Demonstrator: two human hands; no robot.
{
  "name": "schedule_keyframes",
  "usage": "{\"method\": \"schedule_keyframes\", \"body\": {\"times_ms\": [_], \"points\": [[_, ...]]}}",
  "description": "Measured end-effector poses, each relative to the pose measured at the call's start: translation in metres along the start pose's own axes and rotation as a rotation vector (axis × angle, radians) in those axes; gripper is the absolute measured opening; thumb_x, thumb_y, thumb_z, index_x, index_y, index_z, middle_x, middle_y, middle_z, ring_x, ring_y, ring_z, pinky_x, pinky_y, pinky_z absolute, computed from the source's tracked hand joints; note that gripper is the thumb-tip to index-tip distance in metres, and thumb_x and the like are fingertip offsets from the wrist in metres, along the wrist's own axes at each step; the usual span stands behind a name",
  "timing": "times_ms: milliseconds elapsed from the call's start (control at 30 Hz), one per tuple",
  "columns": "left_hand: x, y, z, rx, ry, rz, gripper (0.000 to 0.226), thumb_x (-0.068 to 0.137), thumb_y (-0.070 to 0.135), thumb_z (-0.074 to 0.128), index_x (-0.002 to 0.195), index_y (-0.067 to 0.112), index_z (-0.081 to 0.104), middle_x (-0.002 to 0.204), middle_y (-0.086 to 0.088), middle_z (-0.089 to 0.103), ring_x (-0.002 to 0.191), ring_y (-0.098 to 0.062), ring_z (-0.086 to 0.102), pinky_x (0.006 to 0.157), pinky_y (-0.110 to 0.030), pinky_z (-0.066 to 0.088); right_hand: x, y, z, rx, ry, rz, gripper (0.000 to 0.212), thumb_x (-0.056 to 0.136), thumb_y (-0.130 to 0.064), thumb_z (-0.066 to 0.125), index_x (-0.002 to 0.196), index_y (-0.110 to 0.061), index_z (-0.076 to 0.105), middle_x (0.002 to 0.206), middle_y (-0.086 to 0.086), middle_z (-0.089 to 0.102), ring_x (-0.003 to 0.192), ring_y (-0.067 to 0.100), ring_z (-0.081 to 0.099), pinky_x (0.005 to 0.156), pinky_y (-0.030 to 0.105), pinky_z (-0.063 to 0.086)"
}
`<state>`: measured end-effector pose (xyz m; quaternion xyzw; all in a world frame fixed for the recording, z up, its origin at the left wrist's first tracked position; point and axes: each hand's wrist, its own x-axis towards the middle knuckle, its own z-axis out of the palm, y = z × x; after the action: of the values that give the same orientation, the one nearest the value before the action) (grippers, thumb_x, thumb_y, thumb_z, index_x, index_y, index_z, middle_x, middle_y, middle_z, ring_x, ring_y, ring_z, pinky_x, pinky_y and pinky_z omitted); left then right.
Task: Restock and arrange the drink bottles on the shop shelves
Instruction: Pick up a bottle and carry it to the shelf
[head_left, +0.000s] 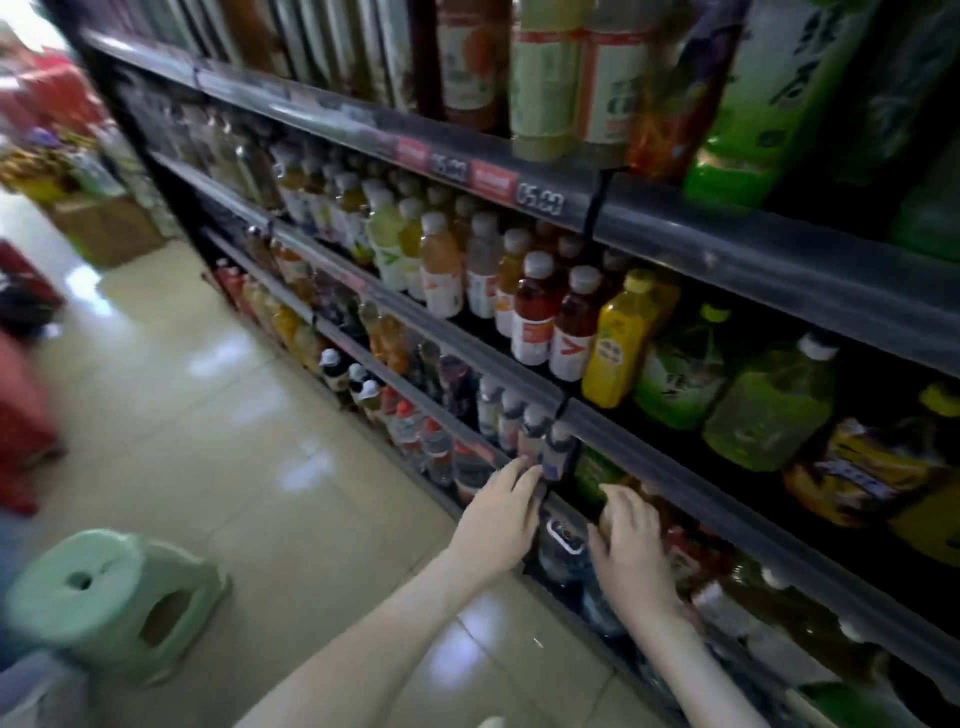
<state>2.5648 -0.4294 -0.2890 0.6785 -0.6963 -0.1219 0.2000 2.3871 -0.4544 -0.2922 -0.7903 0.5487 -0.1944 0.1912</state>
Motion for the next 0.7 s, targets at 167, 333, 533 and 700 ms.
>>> {"method": "schedule_keyframes", "body": {"times_ms": [167, 333, 533, 700], "points": [[-0.021, -0.074, -0.044, -0.005, 0.039, -0.157, 0.042, 0.099, 0.023, 0.04, 0.14, 0.013, 0.04, 0.142, -0.004, 0.039, 0.126, -0.023, 0.043, 0.098, -0.03, 0.042, 0.02, -0.074, 0.035, 0.174, -0.187, -0.008, 0.05, 0.098, -0.024, 0.049, 0.145, -0.017, 0.031, 0.146, -0.002, 0.032, 0.135, 0.014, 0.028, 0.106, 0.025, 0.031], [-0.027, -0.161, -0.085, -0.029, 0.016, -0.244, 0.043, 0.099, 0.024, 0.04, 0.141, 0.015, 0.037, 0.14, -0.002, 0.04, 0.124, -0.02, 0.043, 0.093, -0.027, 0.041, 0.063, -0.142, 0.078, 0.221, -0.258, 0.036, 0.056, 0.099, -0.023, 0.047, 0.149, -0.021, 0.021, 0.152, 0.0, 0.024, 0.139, 0.016, 0.026, 0.105, 0.023, 0.029], [-0.018, -0.275, -0.154, 0.036, -0.05, -0.253, 0.048, 0.1, 0.022, 0.037, 0.147, 0.015, 0.028, 0.145, -0.004, 0.034, 0.129, -0.022, 0.039, 0.097, -0.026, 0.036, 0.113, -0.231, 0.147, 0.345, -0.251, 0.167, 0.066, 0.098, -0.021, 0.05, 0.153, -0.024, 0.013, 0.157, 0.001, 0.017, 0.143, 0.018, 0.025, 0.108, 0.029, 0.031], [0.017, -0.349, -0.194, 0.038, -0.073, -0.299, 0.051, 0.098, 0.02, 0.04, 0.147, 0.017, 0.026, 0.144, -0.005, 0.034, 0.126, -0.025, 0.04, 0.094, -0.034, 0.043, 0.16, -0.289, 0.196, 0.39, -0.256, 0.203, 0.071, 0.096, -0.018, 0.054, 0.153, -0.025, 0.011, 0.158, 0.005, 0.015, 0.143, 0.022, 0.025, 0.109, 0.034, 0.032]]}}
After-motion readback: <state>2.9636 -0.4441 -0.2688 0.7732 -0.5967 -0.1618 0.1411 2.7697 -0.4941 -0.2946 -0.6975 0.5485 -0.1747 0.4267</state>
